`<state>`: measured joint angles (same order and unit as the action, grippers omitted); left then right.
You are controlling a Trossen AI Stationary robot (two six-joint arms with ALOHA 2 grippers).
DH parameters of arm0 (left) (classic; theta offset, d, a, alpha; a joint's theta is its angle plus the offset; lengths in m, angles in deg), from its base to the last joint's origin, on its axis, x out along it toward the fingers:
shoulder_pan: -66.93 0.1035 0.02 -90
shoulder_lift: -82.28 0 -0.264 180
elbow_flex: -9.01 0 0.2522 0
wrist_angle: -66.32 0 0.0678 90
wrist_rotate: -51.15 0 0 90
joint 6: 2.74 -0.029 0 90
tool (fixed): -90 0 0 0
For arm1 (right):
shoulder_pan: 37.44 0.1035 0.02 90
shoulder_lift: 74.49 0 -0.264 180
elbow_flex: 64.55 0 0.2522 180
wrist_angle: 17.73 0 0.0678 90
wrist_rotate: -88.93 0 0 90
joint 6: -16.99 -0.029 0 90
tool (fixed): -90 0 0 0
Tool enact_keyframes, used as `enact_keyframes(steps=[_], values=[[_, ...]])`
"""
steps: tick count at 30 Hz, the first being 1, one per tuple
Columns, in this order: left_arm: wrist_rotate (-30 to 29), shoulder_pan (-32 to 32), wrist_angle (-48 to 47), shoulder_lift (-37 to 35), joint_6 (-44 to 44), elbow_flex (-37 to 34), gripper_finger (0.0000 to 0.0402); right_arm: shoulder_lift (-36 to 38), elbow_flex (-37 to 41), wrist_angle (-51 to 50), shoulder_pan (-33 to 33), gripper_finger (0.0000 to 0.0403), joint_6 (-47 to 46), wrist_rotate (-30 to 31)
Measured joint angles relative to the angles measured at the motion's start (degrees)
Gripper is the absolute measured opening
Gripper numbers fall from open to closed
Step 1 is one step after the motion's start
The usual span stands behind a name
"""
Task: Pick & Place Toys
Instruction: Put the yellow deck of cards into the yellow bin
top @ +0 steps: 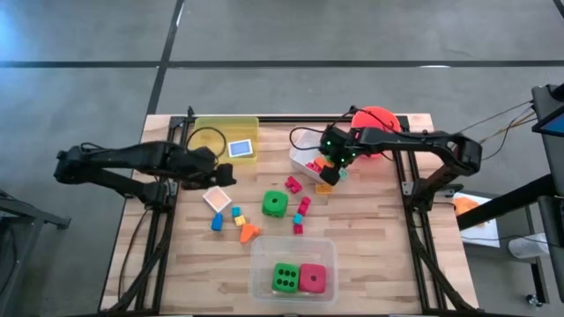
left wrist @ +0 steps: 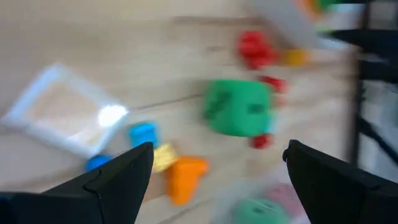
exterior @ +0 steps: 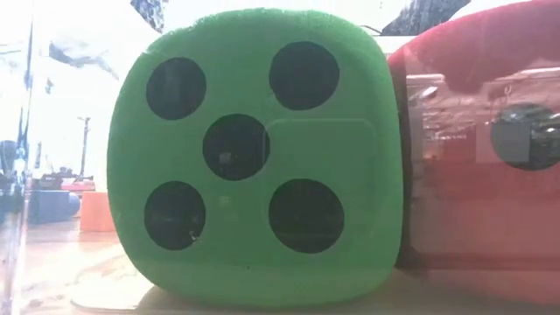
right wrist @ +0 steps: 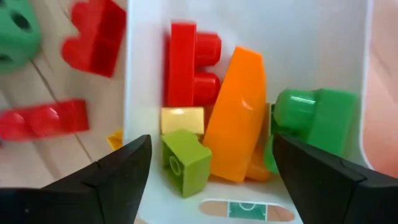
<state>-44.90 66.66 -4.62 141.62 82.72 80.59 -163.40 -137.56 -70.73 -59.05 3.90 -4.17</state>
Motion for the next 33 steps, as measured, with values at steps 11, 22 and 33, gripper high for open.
enact_keyframes(steps=[11, 22, 33], values=[[1.5, 2.0, -5.1, 12.2, -0.8, 0.0, 0.0354, 7.6, -4.5, -0.9, 4.4, 0.0329, -7.2, -0.1], [2.4, 3.4, -5.9, 17.1, 13.0, -4.2, 0.0354, 10.7, -9.7, -0.8, 12.3, 0.033, -12.4, 6.0], [10.8, 3.4, 11.7, 16.5, 28.5, -18.2, 0.0354, 10.7, -10.5, -0.7, 17.0, 0.033, -11.8, 6.3]])
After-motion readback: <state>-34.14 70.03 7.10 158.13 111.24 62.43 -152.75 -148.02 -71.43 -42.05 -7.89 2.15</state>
